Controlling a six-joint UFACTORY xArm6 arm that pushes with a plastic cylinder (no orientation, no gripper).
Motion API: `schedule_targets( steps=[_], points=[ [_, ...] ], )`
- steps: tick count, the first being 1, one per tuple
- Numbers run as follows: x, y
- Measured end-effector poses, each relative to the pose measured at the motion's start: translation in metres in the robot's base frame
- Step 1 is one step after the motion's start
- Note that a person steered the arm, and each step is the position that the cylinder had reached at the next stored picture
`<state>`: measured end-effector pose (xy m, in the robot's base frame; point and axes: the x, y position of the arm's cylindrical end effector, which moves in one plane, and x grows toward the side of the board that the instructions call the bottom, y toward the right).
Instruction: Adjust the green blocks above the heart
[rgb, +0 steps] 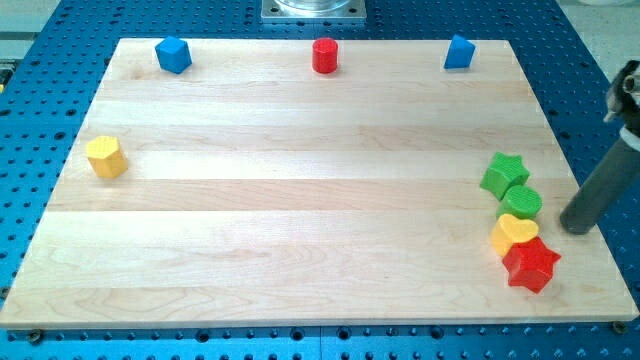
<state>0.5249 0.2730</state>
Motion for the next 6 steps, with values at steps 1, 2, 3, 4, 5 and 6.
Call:
schedule_targets(
  steps=[1,2,3,4,5,6],
  points=[
    [0.0,-0.028],
    [0.0,-0.038],
    [-0.004,-0.036],
    [-0.041,-0.028],
    [-0.045,-0.035],
    [-0.059,-0.013]
  ],
)
